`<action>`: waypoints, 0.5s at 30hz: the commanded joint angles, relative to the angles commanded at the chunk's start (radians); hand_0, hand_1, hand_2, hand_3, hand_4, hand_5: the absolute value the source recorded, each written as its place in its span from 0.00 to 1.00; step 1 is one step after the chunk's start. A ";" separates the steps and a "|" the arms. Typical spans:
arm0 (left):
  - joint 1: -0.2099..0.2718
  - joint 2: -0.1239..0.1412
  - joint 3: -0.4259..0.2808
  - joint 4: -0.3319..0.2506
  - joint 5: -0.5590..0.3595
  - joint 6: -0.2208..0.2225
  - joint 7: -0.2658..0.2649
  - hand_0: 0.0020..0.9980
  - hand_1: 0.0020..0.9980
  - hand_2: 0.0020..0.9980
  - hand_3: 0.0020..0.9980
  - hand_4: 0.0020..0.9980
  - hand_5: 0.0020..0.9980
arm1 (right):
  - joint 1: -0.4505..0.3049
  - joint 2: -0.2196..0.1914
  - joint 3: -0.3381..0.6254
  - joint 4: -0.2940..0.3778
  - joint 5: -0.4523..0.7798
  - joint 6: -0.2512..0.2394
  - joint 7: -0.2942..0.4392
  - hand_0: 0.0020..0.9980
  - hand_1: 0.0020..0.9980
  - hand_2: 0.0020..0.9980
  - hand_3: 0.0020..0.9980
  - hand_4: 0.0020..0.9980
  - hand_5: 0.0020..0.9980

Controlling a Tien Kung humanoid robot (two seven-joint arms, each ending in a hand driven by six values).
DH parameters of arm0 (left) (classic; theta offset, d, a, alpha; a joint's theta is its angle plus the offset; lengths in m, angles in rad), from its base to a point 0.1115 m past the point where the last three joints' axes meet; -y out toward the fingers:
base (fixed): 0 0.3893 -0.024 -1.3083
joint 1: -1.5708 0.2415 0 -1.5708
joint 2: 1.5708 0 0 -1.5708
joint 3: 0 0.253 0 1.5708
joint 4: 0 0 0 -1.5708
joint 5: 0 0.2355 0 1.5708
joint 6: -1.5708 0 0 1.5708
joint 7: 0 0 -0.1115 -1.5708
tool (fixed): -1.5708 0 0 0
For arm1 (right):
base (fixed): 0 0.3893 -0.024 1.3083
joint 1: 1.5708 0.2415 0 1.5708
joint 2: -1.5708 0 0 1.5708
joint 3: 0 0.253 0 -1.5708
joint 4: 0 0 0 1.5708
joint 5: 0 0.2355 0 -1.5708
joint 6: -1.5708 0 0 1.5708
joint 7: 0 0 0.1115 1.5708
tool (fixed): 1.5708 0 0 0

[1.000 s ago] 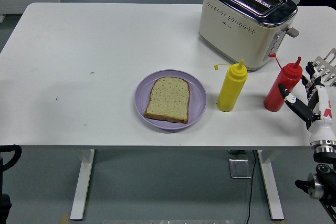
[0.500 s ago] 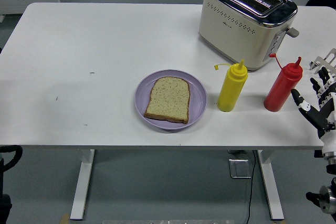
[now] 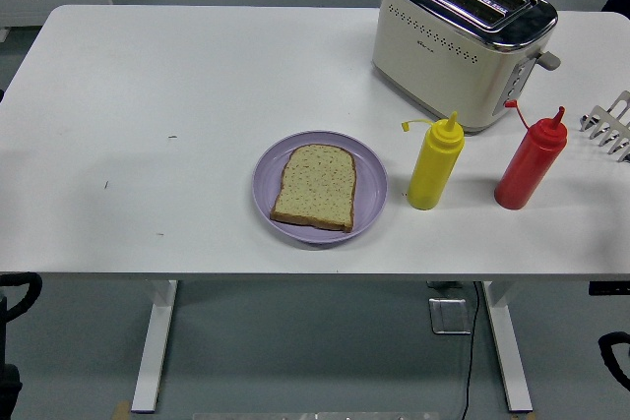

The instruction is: Pick up the cup,pour liquid into bread,place the cup on the desk

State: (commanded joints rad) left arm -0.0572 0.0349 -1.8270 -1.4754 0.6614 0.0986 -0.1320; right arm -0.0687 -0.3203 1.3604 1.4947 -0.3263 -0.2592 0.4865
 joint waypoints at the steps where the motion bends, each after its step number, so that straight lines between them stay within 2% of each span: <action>1: 0.000 -0.001 0.000 0.000 0.000 0.000 0.000 0.72 0.74 0.75 0.68 0.66 1.00 | 0.006 -0.001 0.020 0.003 0.045 0.037 -0.030 0.84 0.78 0.84 0.86 0.83 0.43; 2: 0.000 -0.001 0.000 0.001 0.000 0.000 0.000 0.72 0.74 0.75 0.68 0.66 1.00 | 0.008 -0.002 0.026 0.004 0.072 0.055 -0.042 0.83 0.78 0.82 0.85 0.78 0.53; 5: -0.003 -0.001 0.001 0.000 0.000 0.000 0.001 0.72 0.74 0.75 0.68 0.66 1.00 | 0.019 -0.003 0.053 0.002 0.132 0.104 -0.088 0.83 0.78 0.82 0.85 0.78 0.53; 7: -0.004 -0.001 0.001 0.000 0.000 0.000 0.000 0.72 0.74 0.75 0.68 0.66 1.00 | 0.022 -0.003 0.062 -0.003 0.149 0.120 -0.107 0.83 0.78 0.82 0.85 0.78 0.53; 8: -0.003 -0.001 0.001 0.000 0.000 0.000 0.000 0.72 0.74 0.75 0.68 0.66 1.00 | 0.025 -0.003 0.067 -0.006 0.158 0.128 -0.118 0.84 0.78 0.82 0.84 0.76 0.62; 13: -0.002 -0.002 -0.002 0.000 0.001 0.001 0.000 0.72 0.74 0.75 0.68 0.66 1.00 | 0.036 -0.001 0.077 -0.013 0.174 0.151 -0.148 0.84 0.78 0.82 0.84 0.76 0.62; 14: -0.003 -0.002 -0.002 -0.001 0.001 0.000 0.000 0.72 0.74 0.75 0.68 0.66 1.00 | 0.038 -0.001 0.078 -0.014 0.177 0.152 -0.151 0.83 0.78 0.82 0.84 0.74 0.69; 15: -0.004 -0.002 -0.001 -0.001 0.001 0.000 0.000 0.72 0.74 0.75 0.68 0.66 1.00 | 0.040 -0.001 0.078 -0.016 0.179 0.152 -0.154 0.83 0.78 0.82 0.84 0.74 0.69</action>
State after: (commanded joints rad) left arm -0.0608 0.0333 -1.8279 -1.4763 0.6622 0.0987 -0.1319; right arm -0.0291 -0.3216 1.4385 1.4790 -0.1474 -0.1069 0.3329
